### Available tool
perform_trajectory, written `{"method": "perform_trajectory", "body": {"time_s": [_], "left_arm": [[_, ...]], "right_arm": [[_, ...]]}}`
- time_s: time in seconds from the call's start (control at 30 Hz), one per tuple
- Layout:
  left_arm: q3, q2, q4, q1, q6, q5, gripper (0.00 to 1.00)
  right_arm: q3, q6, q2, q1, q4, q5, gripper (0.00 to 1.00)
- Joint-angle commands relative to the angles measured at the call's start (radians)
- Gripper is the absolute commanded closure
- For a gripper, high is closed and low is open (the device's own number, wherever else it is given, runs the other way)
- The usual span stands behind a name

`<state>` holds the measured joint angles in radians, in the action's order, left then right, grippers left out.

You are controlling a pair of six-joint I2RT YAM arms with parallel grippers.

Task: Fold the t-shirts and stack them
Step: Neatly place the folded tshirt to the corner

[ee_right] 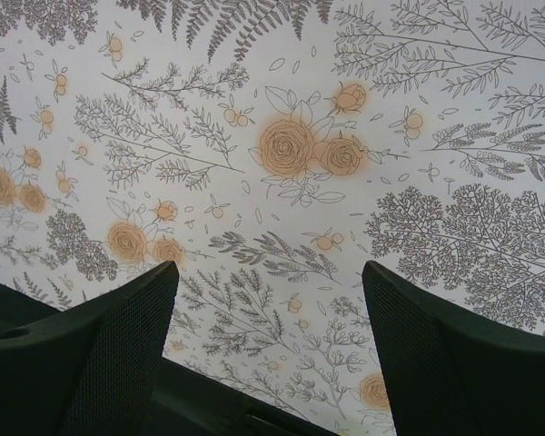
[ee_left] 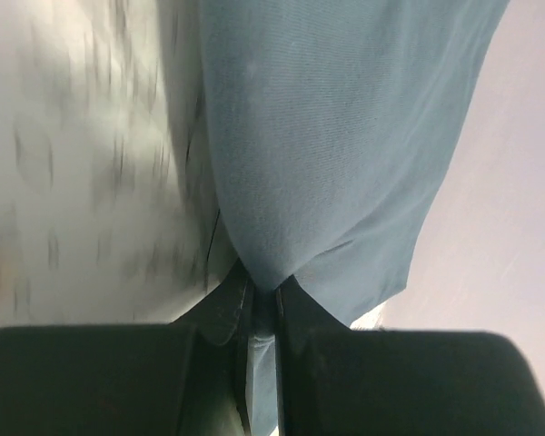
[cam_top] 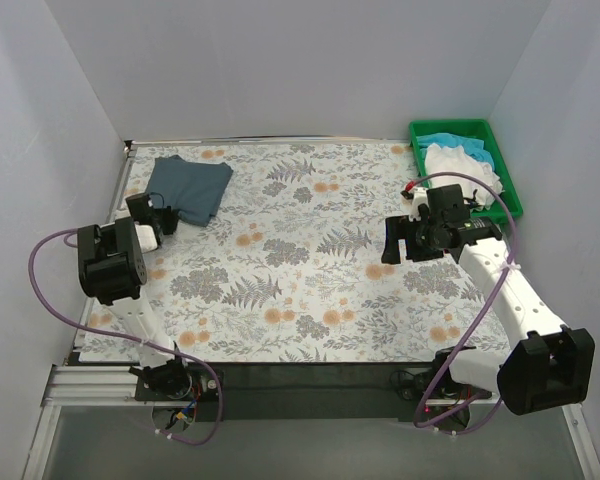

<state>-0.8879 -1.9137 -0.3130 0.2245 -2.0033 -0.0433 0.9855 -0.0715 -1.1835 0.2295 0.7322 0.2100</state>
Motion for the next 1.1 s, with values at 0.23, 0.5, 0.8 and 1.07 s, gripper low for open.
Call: {"method": "perform_trajectory", "body": {"time_s": [0.23,0.5,0.8,1.07], "left_arm": [[-0.230,-0.178,0.011,0.130,-0.049,0.069,1.00],[-0.540,-0.375,0.084,0.130,0.006,0.048,1.00],[-0.625,-0.456,0.111,0.130,0.024,0.045,0.92],[-0.481,-0.343,0.103,0.122,0.046,0.011,0.46]], "right_arm": [[0.117,0.027,-0.082,-0.001,0.001,-0.050,0.26],[0.166,0.022,-0.139,-0.002,0.018,-0.077,0.26],[0.202,0.021,-0.188,-0.002,0.030,-0.078,0.26],[0.196,0.027,-0.148,-0.001,0.030,-0.077,0.26]]}}
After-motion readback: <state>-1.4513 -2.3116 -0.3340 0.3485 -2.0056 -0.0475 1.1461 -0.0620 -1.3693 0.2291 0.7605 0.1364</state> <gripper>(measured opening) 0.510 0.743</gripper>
